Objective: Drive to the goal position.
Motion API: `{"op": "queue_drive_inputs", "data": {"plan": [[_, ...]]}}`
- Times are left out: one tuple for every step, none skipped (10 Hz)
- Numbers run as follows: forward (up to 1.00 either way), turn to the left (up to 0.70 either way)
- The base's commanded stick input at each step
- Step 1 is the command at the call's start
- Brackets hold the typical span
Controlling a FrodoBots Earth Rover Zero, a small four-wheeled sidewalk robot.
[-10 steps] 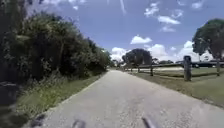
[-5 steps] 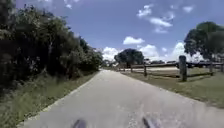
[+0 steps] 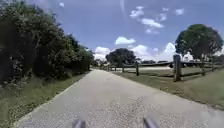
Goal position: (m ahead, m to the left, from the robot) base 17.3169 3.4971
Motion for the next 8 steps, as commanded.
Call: {"op": "queue_drive_inputs", "data": {"plan": [[0.50,0.00],[0.50,0.00],[0.50,0.00],[0.50,0.00],[0.50,0.00],[0.50,0.00],[0.50,0.00],[0.50,0.00]]}}
